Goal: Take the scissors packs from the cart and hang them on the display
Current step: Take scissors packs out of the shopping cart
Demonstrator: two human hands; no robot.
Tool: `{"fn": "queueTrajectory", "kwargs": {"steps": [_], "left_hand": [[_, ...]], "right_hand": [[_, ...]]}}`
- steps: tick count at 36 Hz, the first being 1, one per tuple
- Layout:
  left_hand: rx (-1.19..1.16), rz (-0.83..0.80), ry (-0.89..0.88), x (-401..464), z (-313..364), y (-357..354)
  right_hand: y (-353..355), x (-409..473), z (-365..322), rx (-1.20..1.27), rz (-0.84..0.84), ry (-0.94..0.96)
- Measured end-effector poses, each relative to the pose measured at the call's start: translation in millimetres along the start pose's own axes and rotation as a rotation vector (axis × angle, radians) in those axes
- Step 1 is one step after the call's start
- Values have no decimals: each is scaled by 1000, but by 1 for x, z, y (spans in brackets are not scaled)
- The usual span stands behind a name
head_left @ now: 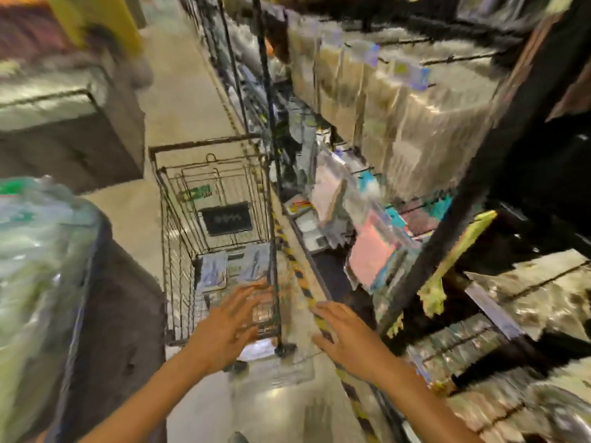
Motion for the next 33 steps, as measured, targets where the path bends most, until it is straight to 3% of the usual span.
{"fn": "queueTrajectory", "kwargs": {"steps": [7,20,33], "left_hand": [[-13,12,215,-45,-106,29],[-90,-23,296,-55,-238,54],[-59,-129,316,29,-311,40]], "right_hand": [[-43,62,-66,25,-133,-7],[-102,170,-151,-77,-282,-69],[-134,307,-116,-37,-340,-132]]}}
Point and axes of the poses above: each hand's wrist, its own x-axis towards the middle knuckle, its own y-axis out of the back of the hand, z = x × y, the point moved 8 cm from there along x, towards the middle knuckle, and after that the axes turned 15 degrees about -x, right-handed, at the moved point
